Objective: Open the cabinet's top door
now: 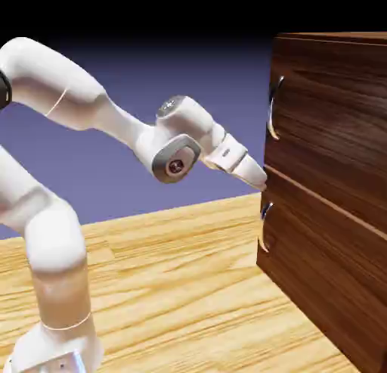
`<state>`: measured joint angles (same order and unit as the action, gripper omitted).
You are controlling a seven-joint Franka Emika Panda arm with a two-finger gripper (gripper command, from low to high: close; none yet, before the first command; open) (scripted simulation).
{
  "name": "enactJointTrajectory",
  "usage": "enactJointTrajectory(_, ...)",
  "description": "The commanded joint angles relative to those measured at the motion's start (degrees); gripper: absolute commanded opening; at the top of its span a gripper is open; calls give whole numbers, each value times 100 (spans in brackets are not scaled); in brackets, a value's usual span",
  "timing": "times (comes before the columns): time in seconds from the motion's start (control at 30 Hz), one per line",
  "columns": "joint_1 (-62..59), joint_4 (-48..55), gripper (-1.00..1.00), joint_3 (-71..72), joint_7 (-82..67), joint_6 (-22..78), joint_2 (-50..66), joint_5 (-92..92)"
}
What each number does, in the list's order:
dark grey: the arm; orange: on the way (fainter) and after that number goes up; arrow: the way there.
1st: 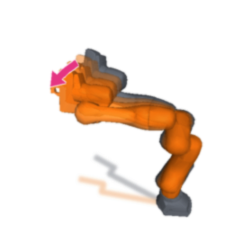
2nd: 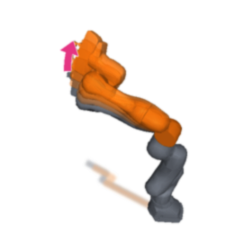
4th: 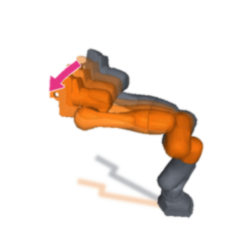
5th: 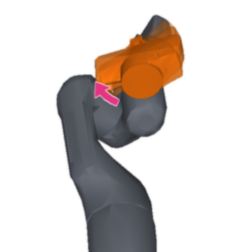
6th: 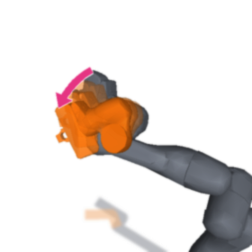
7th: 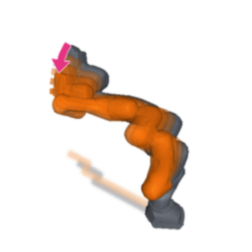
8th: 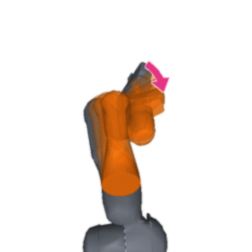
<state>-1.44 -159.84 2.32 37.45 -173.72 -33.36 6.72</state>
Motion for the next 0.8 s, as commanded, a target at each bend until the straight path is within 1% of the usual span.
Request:
enactJointTrajectory(0.0, -79, 43, 100, 86, -186, 11, -26, 250)
enactJointTrajectory(0.77, -1890, 1034, 100, 2064, -4457, 253, -622, 5982)
